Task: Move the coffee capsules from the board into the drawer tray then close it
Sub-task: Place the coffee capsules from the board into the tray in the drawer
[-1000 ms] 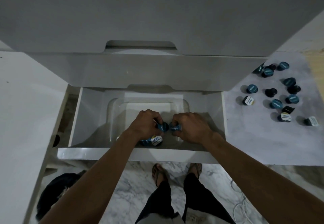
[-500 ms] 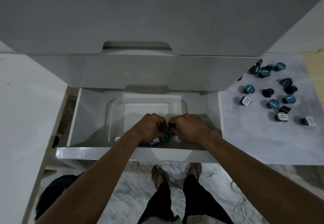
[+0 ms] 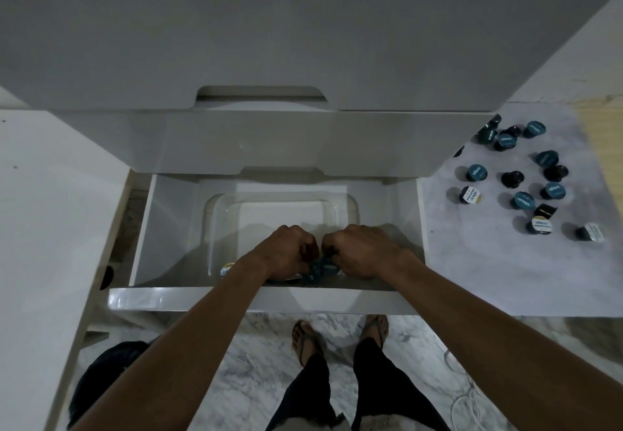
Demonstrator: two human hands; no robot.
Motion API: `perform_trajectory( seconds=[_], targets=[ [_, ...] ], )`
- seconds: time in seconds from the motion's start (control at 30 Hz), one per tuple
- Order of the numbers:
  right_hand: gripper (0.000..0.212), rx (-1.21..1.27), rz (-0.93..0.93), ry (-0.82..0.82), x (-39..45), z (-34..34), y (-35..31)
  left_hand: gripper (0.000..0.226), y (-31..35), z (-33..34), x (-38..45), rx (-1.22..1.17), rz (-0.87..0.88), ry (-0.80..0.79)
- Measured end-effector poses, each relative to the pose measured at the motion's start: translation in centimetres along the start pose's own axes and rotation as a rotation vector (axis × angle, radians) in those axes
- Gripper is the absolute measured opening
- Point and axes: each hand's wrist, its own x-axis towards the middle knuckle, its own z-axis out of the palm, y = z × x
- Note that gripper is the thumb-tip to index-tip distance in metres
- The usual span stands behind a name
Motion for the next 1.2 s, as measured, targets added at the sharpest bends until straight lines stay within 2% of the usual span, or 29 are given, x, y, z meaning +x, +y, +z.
perform_trajectory(
  seconds=[0.5,0.7,0.87,1.0,1.2],
  targets=[
    [0.023,-0.023,0.005,-0.029,-0.4,0.3,-0.4,0.029,-0.2,0.0,-0.2,0.021,0.005,0.008],
    [0.038,0.053,0.025,0.002,-0.5,0.3,-0.3,0.030,-0.3,-0.1,-0.4,-0.013,0.018,0.041],
    [0.042,0.225,0.075,0.138,-1.3,-0.9,0.3,0.032,-0.7,-0.8,-0.7,-0.174,0.006,0.173],
    [0.043,0.398,0.095,0.320,-2.6,-1.5,0.8,0.030,-0.3,-1.6,-1.2,-0.191,0.053,0.297],
    [0.046,0.645,0.121,0.592,-6.6,-3.3,1.4,0.030,3.8,-2.5,-2.4,-0.253,0.081,0.461]
  ],
)
